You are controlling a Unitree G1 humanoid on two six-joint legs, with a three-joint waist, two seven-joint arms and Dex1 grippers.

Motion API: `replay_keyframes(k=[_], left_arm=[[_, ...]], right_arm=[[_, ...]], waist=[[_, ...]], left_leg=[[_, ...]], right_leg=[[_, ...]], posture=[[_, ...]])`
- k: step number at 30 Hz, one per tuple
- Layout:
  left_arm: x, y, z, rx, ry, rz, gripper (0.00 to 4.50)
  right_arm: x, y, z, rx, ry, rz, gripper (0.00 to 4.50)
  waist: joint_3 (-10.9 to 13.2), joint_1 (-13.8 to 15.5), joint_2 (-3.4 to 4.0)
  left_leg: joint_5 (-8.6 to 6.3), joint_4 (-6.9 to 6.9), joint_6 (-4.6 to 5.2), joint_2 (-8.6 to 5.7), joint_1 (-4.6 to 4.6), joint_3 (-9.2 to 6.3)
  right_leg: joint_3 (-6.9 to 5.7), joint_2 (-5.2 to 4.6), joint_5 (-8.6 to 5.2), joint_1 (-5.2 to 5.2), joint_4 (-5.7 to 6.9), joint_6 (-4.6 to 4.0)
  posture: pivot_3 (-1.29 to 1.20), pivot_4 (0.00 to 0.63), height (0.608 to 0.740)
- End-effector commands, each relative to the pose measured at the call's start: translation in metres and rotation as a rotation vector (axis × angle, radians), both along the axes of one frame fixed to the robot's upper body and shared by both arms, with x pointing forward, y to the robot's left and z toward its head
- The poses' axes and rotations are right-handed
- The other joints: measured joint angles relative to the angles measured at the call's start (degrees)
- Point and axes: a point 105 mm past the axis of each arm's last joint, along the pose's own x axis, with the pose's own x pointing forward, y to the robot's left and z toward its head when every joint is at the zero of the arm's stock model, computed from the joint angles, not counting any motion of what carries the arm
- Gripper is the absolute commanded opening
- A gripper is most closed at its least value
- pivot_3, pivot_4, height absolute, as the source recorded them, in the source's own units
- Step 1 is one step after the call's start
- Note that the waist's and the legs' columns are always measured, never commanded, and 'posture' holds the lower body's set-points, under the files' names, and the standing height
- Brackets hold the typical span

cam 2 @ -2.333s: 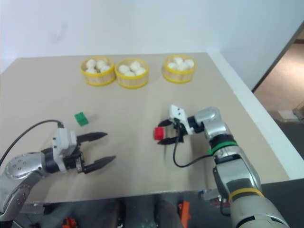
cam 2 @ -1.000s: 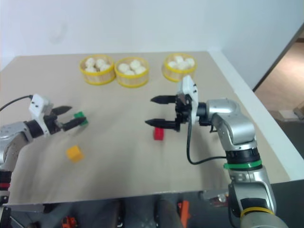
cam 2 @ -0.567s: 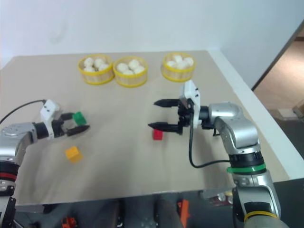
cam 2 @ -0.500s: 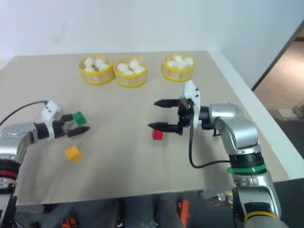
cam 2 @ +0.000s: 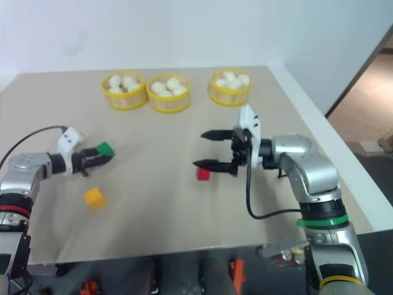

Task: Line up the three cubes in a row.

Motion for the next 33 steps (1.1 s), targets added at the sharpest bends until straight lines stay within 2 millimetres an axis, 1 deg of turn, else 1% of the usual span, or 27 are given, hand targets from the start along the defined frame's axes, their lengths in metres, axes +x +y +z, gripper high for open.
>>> replay_keyframes(k=[1,3,6,9,11,14,17,25,29,33], left_arm=[[-0.001,-0.02,0.034,0.069,-0.095,-0.158,1.3],[-0.009,-0.042,0.045,0.095,-0.106,-0.284,1.3],[-0.02,-0.074,0.054,0.115,-0.102,-0.428,1.3],[-0.026,-0.101,0.059,0.15,-0.116,-0.521,1.3],[-0.031,-0.121,0.064,0.133,-0.117,-0.573,1.3],[-0.041,-0.142,0.071,0.102,-0.104,-0.64,1.3],[-0.041,-0.155,0.072,0.094,-0.108,-0.639,1.3],[-0.042,-0.173,0.043,0.124,-0.074,-0.62,1.3],[-0.042,-0.18,0.034,0.118,-0.061,-0.608,1.3],[-0.036,-0.186,0.025,0.117,-0.039,-0.569,1.3]], right_arm=[[-0.011,0.0,0.016,0.016,-0.053,0.033,4.5],[-0.013,-0.003,0.017,0.014,-0.054,0.033,4.5],[-0.016,-0.009,0.017,0.005,-0.058,0.021,4.5],[-0.017,-0.015,0.016,-0.011,-0.066,0.0,4.5],[-0.018,-0.018,0.017,-0.014,-0.067,-0.012,4.5],[-0.02,-0.019,0.018,-0.013,-0.071,-0.023,4.5],[-0.022,-0.019,0.017,-0.014,-0.071,-0.032,4.5],[-0.022,-0.021,0.015,-0.014,-0.077,-0.064,4.5],[-0.022,-0.019,0.014,-0.011,-0.078,-0.069,4.5],[-0.022,-0.019,0.013,-0.006,-0.077,-0.075,4.5]], waist=[[0.0,0.0,0.0],[0.0,0.0,0.0],[0.0,0.1,-0.01],[0.0,0.0,-0.01],[0.0,0.0,-0.01],[0.0,-0.2,-0.01],[0.0,-0.2,0.0],[0.0,-0.1,0.0],[0.0,-0.1,0.0],[0.0,-0.1,0.0]], left_leg=[[0.0,0.0,0.0,0.0,0.0,0.0],[0.0,0.0,0.0,0.0,-0.03,-0.01],[0.0,0.0,-0.01,-0.04,-0.05,-0.01],[0.0,0.0,-0.01,-0.11,-0.04,-0.02],[0.0,0.03,0.0,-0.11,-0.04,-0.02],[0.0,0.04,0.0,-0.08,0.01,-0.03],[0.01,0.04,0.01,-0.03,0.04,-0.12],[0.02,0.05,0.02,-0.01,0.1,-0.15],[0.02,0.08,0.03,-0.01,0.06,-0.15],[0.02,0.09,0.03,-0.02,0.07,-0.16]], right_leg=[[0.0,0.0,0.0,0.0,0.0,0.0],[0.0,0.0,-0.03,0.0,0.0,0.0],[0.02,-0.04,-0.06,0.01,0.0,0.01],[0.06,-0.07,-0.09,0.02,0.01,0.06],[0.08,-0.06,-0.09,0.02,0.02,0.08],[0.13,0.02,-0.07,0.02,0.05,0.08],[0.13,0.15,-0.06,0.01,0.12,0.06],[0.2,0.23,-0.03,0.05,0.12,0.0],[0.21,0.23,-0.03,0.04,0.12,0.01],[0.21,0.24,-0.03,0.05,0.12,0.01]], posture=[[0.0,0.15,0.74],[0.0,0.15,0.74],[0.0,0.15,0.74],[0.0,0.15,0.74],[0.0,0.15,0.74],[0.0,0.15,0.74],[0.0,0.15,0.74],[0.0,0.15,0.74],[0.0,0.15,0.74],[0.0,0.15,0.74]])
